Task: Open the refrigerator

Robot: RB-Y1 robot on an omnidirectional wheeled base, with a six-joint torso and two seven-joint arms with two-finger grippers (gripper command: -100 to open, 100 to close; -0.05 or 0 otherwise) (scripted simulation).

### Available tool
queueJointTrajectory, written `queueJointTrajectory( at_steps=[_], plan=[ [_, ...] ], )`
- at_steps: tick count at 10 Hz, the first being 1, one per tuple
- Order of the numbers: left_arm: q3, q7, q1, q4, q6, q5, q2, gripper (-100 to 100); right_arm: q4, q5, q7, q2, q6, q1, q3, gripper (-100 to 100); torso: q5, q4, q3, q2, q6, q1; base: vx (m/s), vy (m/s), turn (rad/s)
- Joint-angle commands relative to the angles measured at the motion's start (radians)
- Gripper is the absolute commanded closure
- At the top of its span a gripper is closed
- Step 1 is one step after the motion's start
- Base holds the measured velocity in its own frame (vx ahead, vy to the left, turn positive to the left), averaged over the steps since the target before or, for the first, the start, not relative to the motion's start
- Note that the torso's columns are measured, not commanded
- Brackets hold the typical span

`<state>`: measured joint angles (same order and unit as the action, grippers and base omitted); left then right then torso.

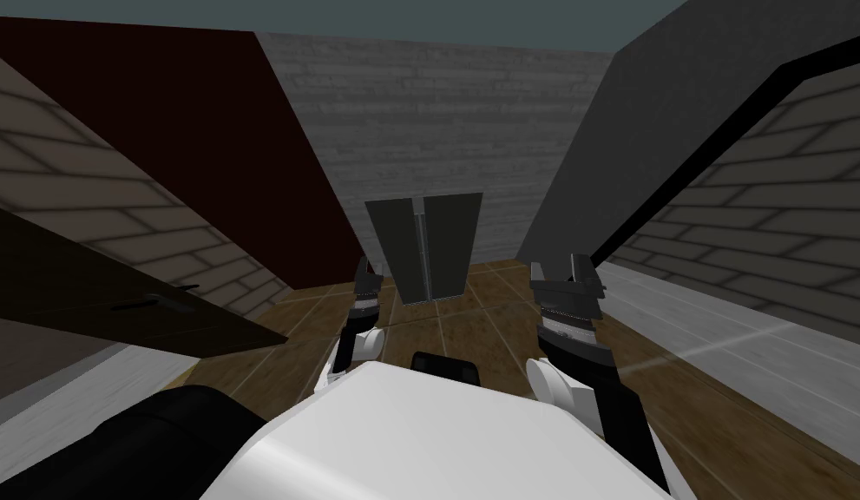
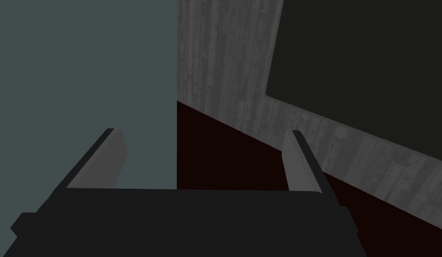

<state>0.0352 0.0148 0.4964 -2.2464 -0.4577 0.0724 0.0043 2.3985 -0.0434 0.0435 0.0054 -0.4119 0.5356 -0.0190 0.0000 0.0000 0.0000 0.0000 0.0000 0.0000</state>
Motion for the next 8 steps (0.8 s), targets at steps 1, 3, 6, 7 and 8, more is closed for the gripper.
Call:
queueJointTrajectory(
  at_steps=[1, 3, 6, 7, 8],
  plan=[
    [0.000, 0.000, 0.000, 0.000, 0.000, 0.000, 0.000, 0, 0.000, 0.000, 0.000, 0.000, 0.000, 0.000, 0.000, 0, 0.000, 0.041, -0.082, 0.040, 0.000, 0.000, 0.000, 0.000, 0.000],
    [0.000, 0.000, 0.000, 0.000, 0.000, 0.000, 0.000, 0, 0.000, 0.000, 0.000, 0.000, 0.000, 0.000, 0.000, 0, 0.000, 0.176, -0.351, 0.175, 0.000, 0.000, 0.000, 0.000, 0.000],
    [0.000, 0.000, 0.000, 0.000, 0.000, 0.000, 0.000, 0, 0.000, 0.000, 0.000, 0.000, 0.000, 0.000, 0.000, 0, 0.000, 0.396, -0.792, 0.396, 0.000, 0.000, 0.000, 0.000, 0.000],
    [0.000, 0.000, 0.000, 0.000, 0.000, 0.000, 0.000, 0, 0.000, 0.000, 0.000, 0.000, 0.000, 0.000, 0.000, 0, 0.000, 0.470, -0.939, 0.470, 0.000, 0.000, 0.000, 0.000, 0.000],
    [0.000, 0.000, 0.000, 0.000, 0.000, 0.000, 0.000, 0, 0.000, 0.000, 0.000, 0.000, 0.000, 0.000, 0.000, 0, 0.000, 0.544, -1.087, 0.544, 0.000, 0.000, 0.000, 0.000, 0.000]
  ],
)
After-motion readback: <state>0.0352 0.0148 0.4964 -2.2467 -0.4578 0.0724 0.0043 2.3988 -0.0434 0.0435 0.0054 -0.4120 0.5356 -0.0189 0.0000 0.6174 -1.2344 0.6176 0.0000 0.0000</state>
